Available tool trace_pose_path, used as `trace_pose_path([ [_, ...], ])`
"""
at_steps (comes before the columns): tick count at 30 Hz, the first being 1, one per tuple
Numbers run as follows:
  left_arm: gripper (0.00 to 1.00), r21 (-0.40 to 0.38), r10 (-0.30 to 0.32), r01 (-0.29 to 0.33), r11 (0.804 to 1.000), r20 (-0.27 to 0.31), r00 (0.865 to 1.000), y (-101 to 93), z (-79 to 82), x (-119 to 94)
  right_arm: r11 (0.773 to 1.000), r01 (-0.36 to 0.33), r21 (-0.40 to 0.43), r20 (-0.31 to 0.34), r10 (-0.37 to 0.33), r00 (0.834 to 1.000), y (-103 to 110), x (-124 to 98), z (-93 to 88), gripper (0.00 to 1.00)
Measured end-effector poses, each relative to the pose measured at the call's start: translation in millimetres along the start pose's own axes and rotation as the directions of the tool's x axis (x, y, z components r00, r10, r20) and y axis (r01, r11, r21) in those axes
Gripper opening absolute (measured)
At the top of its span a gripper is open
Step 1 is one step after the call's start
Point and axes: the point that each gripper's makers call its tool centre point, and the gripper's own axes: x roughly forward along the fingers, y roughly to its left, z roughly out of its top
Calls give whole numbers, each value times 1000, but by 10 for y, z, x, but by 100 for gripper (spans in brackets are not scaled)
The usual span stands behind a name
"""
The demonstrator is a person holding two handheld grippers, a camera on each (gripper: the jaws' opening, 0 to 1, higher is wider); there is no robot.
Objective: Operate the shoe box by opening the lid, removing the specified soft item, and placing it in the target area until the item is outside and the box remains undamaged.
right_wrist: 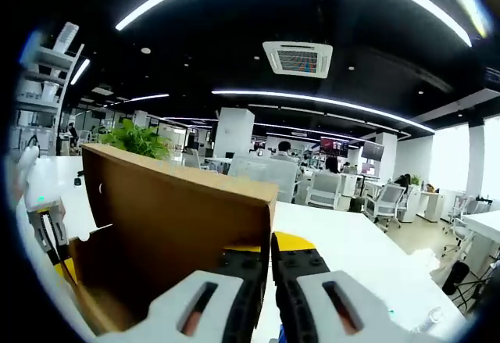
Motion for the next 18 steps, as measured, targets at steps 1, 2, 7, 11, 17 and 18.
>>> trace_pose_path([
  [1, 2, -1, 0, 0, 1000, 0, 1000, -2, -1, 1, 999, -3, -43, 16, 4, 1000, 24, -29, 34, 1],
  [2, 2, -1, 1, -1, 1000, 1, 1000, -2, -2, 1, 996, 12, -84, 17, -11, 1000, 41, -53, 11, 2],
  [7, 2, -7, 1, -1, 1000, 1, 1000, -1, -4, 6, 997, 32, -68, 16, -31, 999, 66, -148, -94, 1],
  [11, 2, 1, 8, -8, 1000, 1, 1000, -12, -12, 9, 999, 34, -9, 28, -34, 999, 29, -192, -153, 1],
  [17, 2, 6, 19, -19, 1000, -1, 1000, -15, -15, 16, 999, 48, -10, 54, -47, 997, 41, -245, -191, 0],
  [18, 2, 7, 21, -21, 1000, -1, 1000, -15, -15, 16, 999, 49, -7, 57, -49, 997, 42, -252, -196, 0],
])
